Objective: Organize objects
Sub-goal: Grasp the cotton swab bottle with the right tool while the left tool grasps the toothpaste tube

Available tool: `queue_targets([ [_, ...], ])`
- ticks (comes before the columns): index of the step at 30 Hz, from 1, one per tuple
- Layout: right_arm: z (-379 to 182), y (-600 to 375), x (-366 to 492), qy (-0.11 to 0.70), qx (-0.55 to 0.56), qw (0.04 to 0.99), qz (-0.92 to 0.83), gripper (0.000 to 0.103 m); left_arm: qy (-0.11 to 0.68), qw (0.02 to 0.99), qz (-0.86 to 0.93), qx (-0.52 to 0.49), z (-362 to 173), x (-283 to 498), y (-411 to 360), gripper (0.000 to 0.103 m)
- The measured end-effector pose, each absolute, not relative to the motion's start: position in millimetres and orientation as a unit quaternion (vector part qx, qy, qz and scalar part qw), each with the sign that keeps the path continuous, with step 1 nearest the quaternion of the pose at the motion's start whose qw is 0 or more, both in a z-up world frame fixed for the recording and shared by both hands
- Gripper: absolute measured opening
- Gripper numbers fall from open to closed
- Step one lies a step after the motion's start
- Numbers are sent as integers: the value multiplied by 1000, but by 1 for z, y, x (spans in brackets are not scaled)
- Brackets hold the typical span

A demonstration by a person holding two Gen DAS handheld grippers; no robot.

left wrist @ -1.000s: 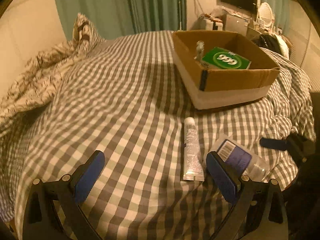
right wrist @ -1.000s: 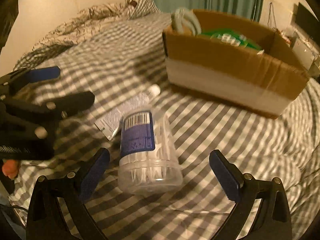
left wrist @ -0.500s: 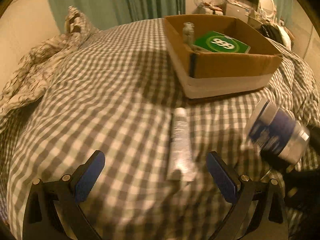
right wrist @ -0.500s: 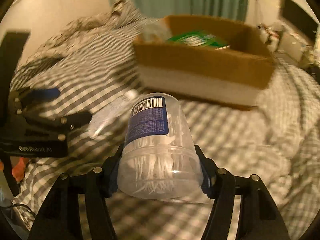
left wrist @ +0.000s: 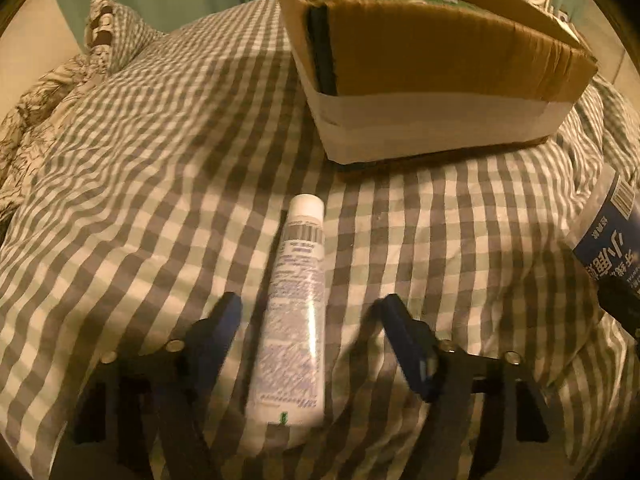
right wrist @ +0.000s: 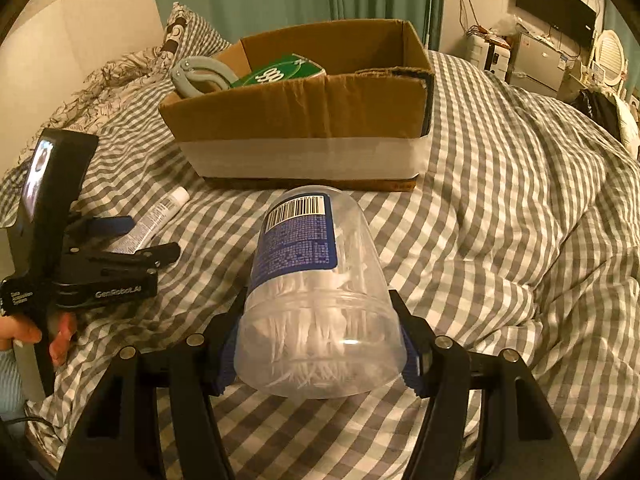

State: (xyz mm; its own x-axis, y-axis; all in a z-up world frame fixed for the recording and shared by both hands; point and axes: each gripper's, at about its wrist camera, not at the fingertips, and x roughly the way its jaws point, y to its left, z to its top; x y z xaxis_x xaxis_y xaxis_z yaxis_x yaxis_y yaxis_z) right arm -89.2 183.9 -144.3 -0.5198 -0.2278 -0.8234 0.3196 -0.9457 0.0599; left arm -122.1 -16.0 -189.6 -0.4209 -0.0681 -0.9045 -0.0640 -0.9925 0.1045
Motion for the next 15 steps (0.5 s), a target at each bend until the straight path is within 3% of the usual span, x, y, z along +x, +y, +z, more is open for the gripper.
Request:
queue_targets([
  [3, -148, 182, -91, 49, 468, 159, -868, 63, -63, -12, -840, 540, -196, -128, -13, 55],
  [5, -150, 183, -91, 50, 470, 156, -867, 63, -66, -16, -843, 534, -197, -127, -10, 35],
  [7, -150, 181, -91, 50, 471, 156, -867, 63, -68, -27, -841, 535, -194, -123, -8, 28],
  [15, -151, 188, -92, 30, 472, 154, -868, 63, -56, -72, -836, 541, -179, -104, 1, 27],
])
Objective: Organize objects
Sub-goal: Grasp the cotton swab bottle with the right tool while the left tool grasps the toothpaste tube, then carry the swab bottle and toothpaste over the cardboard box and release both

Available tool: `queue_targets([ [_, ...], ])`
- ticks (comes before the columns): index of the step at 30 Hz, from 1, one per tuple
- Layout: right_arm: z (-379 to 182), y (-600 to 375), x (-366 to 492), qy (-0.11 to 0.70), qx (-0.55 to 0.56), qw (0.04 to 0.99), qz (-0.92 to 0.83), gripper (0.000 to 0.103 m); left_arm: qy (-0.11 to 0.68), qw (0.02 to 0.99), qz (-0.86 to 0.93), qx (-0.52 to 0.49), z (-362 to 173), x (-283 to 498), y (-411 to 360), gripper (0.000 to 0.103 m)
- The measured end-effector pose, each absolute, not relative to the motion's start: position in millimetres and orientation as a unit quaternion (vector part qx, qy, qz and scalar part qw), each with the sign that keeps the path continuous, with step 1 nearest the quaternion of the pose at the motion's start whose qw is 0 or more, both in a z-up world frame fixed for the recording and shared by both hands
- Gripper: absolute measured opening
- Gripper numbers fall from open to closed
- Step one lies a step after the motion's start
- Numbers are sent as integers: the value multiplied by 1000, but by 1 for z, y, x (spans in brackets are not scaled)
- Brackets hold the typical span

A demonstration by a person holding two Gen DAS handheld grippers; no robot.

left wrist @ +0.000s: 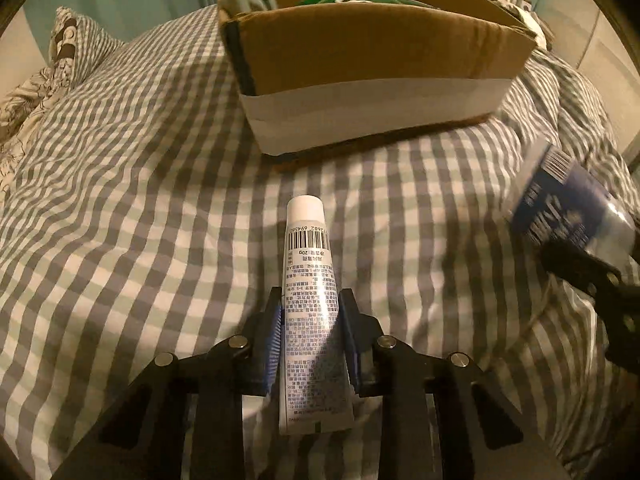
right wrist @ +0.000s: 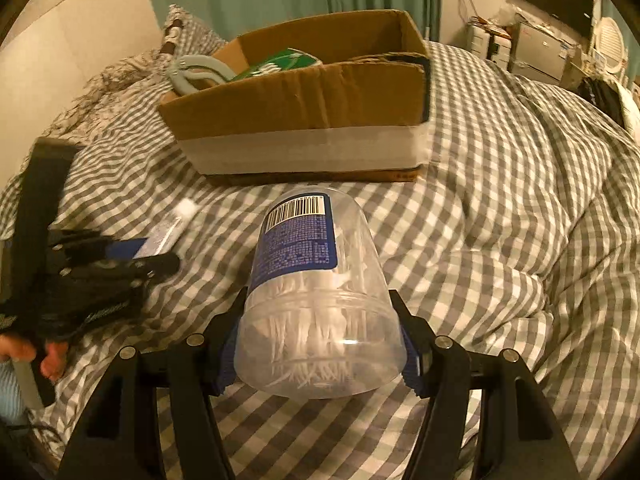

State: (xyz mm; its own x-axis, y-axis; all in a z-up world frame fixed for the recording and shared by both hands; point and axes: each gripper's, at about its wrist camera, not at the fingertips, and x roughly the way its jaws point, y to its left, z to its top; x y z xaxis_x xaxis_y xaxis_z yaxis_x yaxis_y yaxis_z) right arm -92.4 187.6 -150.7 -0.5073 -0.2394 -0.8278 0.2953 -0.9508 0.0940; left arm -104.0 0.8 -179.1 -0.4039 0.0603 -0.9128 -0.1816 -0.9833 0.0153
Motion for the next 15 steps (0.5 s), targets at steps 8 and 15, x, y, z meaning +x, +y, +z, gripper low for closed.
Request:
queue_targets([
  [8, -150, 190, -86, 28, 470, 155, -868, 63, 9, 96, 829, -551, -168, -95, 4, 27],
  [15, -102, 194, -73, 33, 424, 150, -892, 63, -1, 119, 868, -482, -103, -86, 4, 27],
])
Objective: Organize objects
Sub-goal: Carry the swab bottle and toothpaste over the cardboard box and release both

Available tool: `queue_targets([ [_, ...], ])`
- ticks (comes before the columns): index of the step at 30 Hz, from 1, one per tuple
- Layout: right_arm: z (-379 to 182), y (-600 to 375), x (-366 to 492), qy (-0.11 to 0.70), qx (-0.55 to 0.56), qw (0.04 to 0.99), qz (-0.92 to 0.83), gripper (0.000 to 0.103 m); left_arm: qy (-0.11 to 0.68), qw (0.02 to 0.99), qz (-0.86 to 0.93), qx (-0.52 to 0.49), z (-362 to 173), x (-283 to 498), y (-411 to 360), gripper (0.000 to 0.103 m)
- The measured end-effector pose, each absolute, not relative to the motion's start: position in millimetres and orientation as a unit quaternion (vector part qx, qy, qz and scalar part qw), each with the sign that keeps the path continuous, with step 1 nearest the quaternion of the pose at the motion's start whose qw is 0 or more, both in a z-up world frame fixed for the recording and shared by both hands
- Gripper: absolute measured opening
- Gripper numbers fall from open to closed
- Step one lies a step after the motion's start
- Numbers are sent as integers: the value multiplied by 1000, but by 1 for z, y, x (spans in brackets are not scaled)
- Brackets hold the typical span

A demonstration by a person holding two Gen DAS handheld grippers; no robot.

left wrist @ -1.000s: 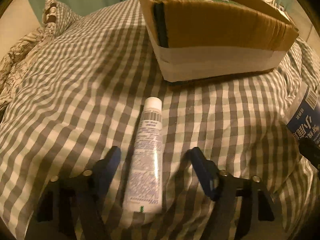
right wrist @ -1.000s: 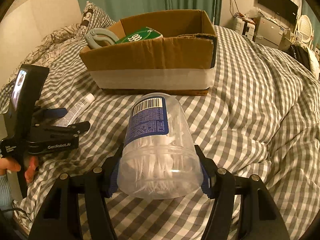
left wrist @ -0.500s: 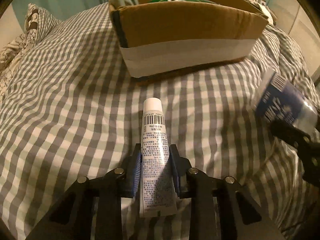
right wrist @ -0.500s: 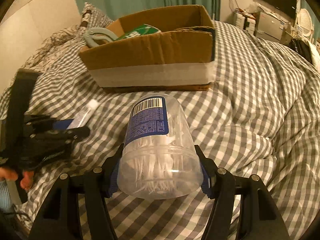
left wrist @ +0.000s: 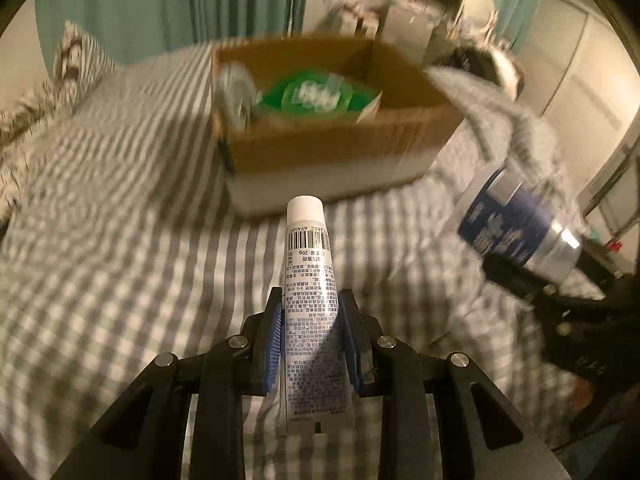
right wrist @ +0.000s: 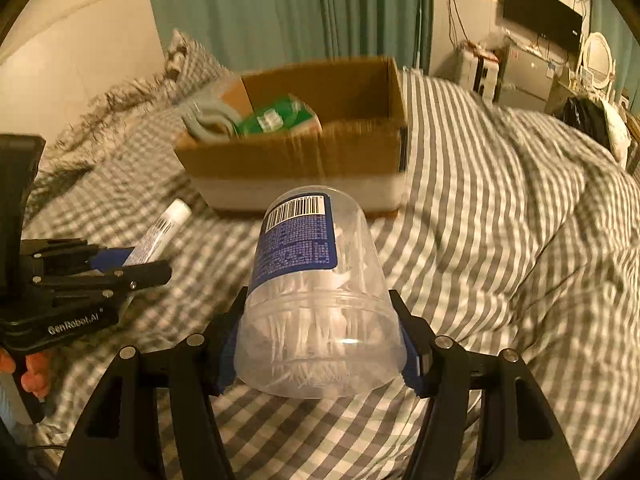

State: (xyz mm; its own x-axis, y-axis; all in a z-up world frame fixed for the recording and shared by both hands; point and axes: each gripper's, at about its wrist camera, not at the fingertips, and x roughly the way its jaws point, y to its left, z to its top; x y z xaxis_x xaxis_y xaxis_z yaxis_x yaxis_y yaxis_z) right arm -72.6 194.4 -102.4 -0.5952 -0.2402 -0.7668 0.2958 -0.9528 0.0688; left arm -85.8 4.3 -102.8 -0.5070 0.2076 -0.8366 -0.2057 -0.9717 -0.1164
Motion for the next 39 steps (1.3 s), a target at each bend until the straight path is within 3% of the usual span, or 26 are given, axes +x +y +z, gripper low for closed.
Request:
queue_targets([
  [10, -18, 192, -77, 61, 353, 136, -924, 63, 24, 122, 911, -392, -12, -113, 20, 27],
  [17, 12, 177, -135, 56, 329, 154, -930, 63, 19, 113, 921, -372, 11, -175, 25, 27],
  [26, 19, 161, -218, 63, 331, 161, -928, 63, 21, 109, 911, -398, -2, -253, 17, 27],
  [39, -39, 152, -301, 83, 399, 158, -899, 63, 43, 118, 874, -470, -68, -305, 22, 27],
])
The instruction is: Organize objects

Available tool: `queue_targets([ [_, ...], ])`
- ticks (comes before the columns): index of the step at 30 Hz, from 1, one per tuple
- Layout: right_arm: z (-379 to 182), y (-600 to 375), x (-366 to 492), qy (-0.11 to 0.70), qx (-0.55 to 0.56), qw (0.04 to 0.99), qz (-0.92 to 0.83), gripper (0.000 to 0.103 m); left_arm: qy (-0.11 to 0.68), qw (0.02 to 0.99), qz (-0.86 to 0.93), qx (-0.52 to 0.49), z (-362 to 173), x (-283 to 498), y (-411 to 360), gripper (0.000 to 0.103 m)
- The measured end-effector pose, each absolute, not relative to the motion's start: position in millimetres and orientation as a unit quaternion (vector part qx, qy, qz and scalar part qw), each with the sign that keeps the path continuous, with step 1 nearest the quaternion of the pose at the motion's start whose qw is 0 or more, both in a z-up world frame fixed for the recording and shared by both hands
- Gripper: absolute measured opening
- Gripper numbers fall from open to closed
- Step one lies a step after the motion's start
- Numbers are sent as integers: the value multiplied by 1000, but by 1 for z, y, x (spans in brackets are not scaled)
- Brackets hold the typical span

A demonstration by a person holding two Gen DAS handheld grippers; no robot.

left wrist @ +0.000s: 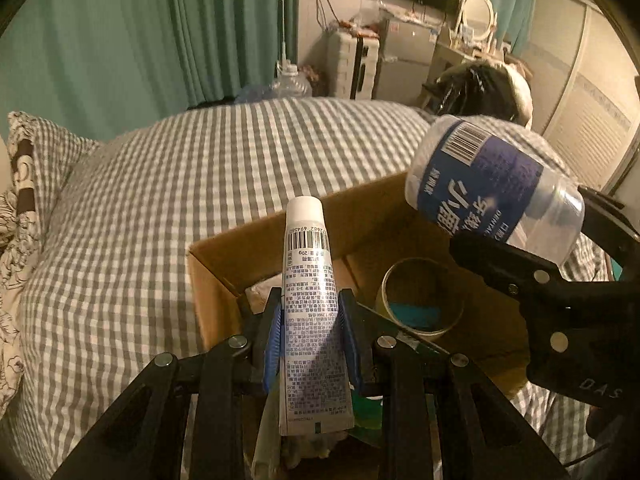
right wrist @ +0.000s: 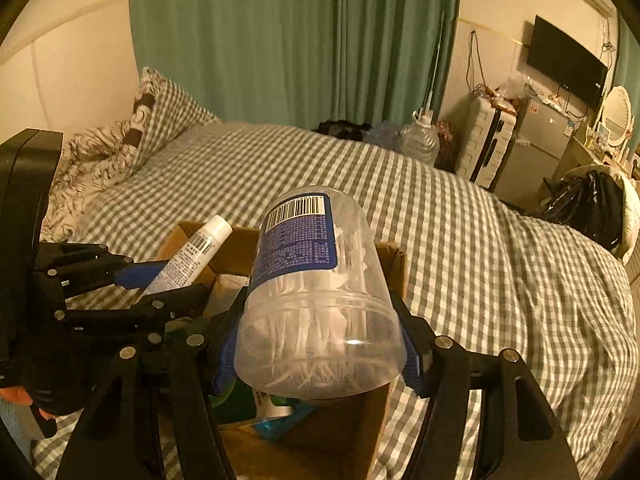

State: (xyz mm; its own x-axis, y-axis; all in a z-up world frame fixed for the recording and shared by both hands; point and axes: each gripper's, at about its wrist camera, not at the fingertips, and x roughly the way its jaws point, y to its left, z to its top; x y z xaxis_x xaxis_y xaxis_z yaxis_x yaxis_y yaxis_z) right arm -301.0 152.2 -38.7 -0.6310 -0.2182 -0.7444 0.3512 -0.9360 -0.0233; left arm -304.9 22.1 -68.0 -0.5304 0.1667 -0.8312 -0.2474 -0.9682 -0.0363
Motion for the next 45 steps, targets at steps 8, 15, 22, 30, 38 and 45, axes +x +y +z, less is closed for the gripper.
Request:
queue_targets([
  [8, -61, 155, -318, 73, 413, 157, -894, 63, 42, 101, 867, -486, -85, -320, 19, 27],
  [15, -57, 161, -316, 56, 405, 151, -900, 70, 31, 100, 869, -484, -79, -317, 12, 58],
  [22, -3, 169, -288, 44, 368, 131, -920, 79, 28, 79, 895, -437, -29, -292, 9, 84],
  [30, 86, 183, -210, 35, 288, 108, -951, 95, 31, 72, 941, -331, 64, -220, 6, 103],
  [38, 129, 196, -124, 24, 208, 87, -974, 103, 21, 49, 972, -229, 114, -136, 3, 103],
  [45, 98, 206, -84, 28, 183, 43, -982, 103, 18, 3, 985, -173, 99, -87, 4, 103],
])
